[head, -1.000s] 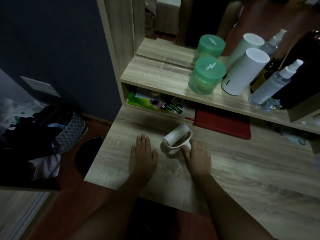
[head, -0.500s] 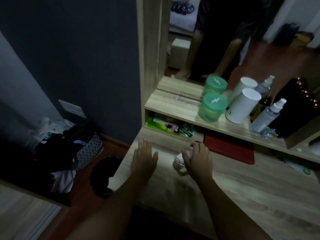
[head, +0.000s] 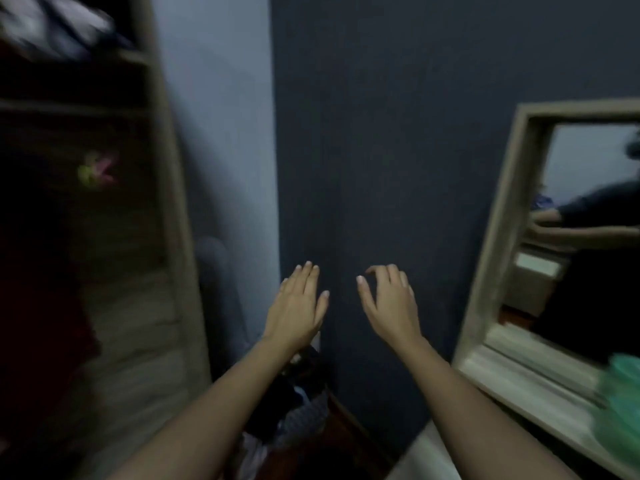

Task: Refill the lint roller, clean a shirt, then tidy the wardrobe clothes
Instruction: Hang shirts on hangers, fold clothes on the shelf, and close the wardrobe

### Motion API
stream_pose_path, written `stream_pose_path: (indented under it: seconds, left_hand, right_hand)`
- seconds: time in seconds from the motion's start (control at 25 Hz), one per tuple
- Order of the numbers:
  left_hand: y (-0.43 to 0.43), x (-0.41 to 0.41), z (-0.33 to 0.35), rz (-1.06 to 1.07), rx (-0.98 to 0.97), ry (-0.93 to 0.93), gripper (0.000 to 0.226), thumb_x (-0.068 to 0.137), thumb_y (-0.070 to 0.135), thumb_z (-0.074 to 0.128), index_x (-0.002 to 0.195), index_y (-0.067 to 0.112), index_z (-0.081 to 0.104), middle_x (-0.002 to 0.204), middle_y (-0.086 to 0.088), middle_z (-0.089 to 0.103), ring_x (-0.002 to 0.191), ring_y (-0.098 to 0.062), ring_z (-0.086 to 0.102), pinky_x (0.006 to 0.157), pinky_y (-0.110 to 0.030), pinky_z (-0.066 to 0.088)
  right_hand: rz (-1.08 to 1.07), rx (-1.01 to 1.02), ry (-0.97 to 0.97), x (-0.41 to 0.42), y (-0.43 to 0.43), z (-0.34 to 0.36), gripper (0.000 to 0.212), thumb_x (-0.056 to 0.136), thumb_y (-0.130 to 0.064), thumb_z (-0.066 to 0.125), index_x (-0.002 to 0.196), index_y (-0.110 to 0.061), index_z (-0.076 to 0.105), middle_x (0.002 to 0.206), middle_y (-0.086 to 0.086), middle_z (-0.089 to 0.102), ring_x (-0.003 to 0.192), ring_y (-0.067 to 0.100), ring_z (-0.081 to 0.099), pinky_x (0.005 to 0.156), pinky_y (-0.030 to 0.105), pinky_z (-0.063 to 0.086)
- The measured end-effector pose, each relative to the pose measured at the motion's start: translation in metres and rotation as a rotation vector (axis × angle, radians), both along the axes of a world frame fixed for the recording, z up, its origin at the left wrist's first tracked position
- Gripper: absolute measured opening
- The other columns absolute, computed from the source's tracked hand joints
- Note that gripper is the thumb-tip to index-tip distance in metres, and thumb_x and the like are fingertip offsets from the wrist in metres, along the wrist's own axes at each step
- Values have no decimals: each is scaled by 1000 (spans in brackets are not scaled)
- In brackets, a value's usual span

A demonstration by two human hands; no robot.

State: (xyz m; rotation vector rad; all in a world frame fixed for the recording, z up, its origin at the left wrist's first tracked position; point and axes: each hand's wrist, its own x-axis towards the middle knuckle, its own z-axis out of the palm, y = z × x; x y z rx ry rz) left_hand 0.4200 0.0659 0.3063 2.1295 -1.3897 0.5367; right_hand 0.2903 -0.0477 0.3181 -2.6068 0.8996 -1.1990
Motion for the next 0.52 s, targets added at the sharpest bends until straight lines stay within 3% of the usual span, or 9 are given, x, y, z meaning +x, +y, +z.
stream_pose_path:
  seconds: [0.08,0.2,0.36,0.52]
  left_hand:
    - [40,40,43,86,-83,-106,57,99,39,29,146,7,28,153,-10,29,143,-22,25,116,-35,17]
    - [103,101,101,236,-186,-249,62,93,43,26,139,4,42,144,-14,44,134,-27,42,110,-42,35]
    - [174,186,170,360,-219,-466,55,89,37,38,123,0,58,127,-18,60,115,-30,60,92,-45,52]
    - [241,275,218,503,-182,-653,54,88,36,40,119,-3,61,122,-20,63,110,-32,63,85,-44,53]
  right_hand:
    - [135,-76,-41,53,27,43,54,90,-54,22,110,-15,55,107,2,56,100,20,51,85,36,42]
    - [304,-177,-88,131,70,105,55,89,-54,22,110,-15,55,106,3,55,98,20,50,83,35,41]
    - [443,-306,-123,232,117,174,36,94,-44,37,112,-16,52,109,2,52,104,20,48,86,34,43]
    - [551,-405,-160,320,167,232,32,93,-39,45,113,-16,51,111,5,49,106,23,47,88,37,41]
